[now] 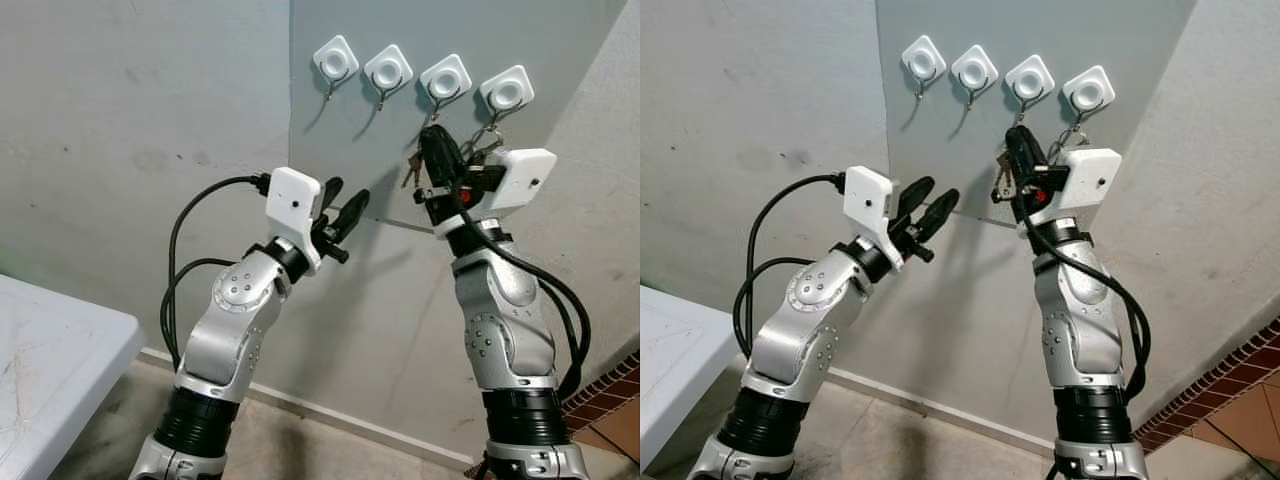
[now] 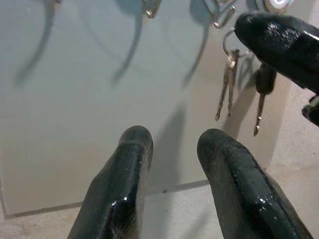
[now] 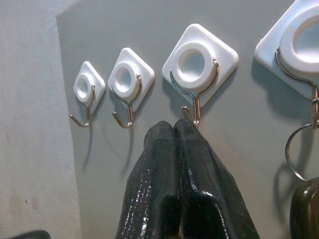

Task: Hang keys on a hook

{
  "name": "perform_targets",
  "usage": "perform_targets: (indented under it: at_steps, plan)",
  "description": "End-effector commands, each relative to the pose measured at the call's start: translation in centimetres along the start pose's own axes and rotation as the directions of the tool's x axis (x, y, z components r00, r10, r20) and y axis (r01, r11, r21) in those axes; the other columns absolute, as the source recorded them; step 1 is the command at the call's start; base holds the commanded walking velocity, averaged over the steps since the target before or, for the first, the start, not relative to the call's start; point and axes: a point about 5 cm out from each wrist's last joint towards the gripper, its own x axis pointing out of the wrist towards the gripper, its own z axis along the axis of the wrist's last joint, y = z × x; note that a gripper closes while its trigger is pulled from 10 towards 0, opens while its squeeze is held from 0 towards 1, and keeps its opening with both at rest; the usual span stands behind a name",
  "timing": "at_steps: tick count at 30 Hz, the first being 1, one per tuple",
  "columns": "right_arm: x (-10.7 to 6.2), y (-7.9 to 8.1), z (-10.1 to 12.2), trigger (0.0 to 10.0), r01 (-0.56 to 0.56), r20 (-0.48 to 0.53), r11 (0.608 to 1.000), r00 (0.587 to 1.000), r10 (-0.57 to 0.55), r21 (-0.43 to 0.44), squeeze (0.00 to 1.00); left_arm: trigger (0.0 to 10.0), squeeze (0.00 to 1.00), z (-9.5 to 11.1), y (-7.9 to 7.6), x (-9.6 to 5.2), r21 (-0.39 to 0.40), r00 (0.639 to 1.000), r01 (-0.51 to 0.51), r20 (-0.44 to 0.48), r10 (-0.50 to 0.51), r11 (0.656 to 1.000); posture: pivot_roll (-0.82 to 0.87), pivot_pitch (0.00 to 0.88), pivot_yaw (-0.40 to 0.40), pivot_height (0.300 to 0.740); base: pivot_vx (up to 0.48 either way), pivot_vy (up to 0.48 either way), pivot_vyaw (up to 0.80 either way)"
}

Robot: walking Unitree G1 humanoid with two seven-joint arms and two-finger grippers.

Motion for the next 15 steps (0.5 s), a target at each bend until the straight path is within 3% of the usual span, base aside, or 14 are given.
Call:
perform_targets:
  at_steps: [1, 15]
  plan:
    - [0.03, 0.0, 0.69, 10.0, -0.006, 0.034, 1.0, 0.999, 0.006, 0.004, 0.0, 10.0, 0.0, 0.41, -0.59, 0.08, 0.02, 0.999, 0.032, 0.013, -0.033, 0.999, 0.1, 0.0, -0.044, 0.736, 0.0, 0.0, 0.0]
    - [-0.27, 0.2, 1.54, 10.0, -0.024, 0.092, 0.998, 0.996, 0.018, 0.063, 0.0, 10.0, 0.0, 0.18, -1.01, -0.02, 0.03, 0.998, 0.058, 0.006, -0.059, 0.998, 0.1, 0.0, -0.042, 0.736, 0.0, 0.0, 0.0]
